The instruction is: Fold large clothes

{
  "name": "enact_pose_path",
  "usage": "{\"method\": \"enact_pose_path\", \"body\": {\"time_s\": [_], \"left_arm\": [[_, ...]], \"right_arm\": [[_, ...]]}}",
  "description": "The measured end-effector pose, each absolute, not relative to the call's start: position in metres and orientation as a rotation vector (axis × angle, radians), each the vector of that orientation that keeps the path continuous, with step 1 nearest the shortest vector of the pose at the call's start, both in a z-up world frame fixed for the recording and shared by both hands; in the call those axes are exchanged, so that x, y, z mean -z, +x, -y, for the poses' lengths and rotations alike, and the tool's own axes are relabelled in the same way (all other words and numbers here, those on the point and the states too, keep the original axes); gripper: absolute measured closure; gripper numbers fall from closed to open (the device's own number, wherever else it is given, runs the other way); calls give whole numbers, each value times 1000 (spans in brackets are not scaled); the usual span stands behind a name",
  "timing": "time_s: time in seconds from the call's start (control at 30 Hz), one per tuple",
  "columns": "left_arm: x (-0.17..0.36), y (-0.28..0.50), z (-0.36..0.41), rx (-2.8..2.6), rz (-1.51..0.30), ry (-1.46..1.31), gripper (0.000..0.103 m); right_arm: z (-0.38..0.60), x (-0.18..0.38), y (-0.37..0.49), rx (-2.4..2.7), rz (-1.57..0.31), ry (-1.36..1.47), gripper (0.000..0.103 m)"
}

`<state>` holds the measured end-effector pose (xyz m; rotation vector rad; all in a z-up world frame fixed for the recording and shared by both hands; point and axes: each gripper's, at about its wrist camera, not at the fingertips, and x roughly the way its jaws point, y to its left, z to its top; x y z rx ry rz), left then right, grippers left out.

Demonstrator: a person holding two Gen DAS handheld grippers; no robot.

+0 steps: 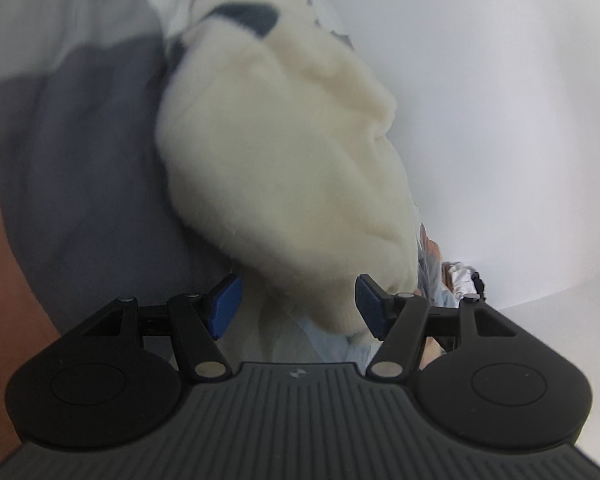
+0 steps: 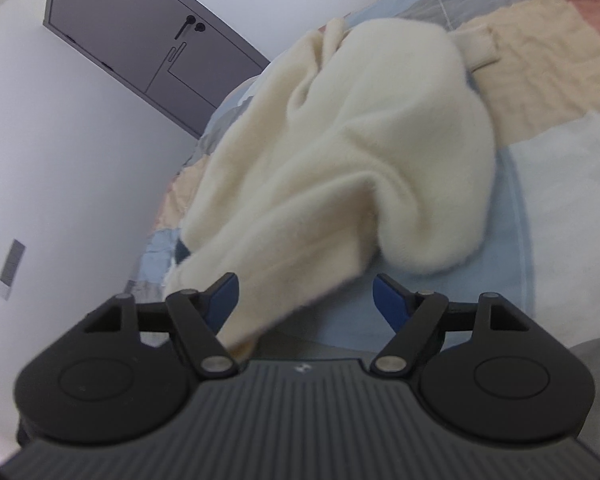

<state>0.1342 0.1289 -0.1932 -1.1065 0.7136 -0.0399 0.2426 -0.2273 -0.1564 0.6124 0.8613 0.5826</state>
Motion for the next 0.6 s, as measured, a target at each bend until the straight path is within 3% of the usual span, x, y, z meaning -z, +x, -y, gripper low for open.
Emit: {"method": "enact_pose_path", "body": {"time_s": [0.5,0.53,0.6], "left_arm": [[238,163,-146,99,-647,-1363,35],[239,164,-146,95,-647,-1365,39],[238,166,-146,84,-643,-1342,57]], "right_arm": [[218,190,290,-527,-898,845,26],[217,193,292,-524,-901,857,26],[216,198,295,-514,-899,882,28]]}}
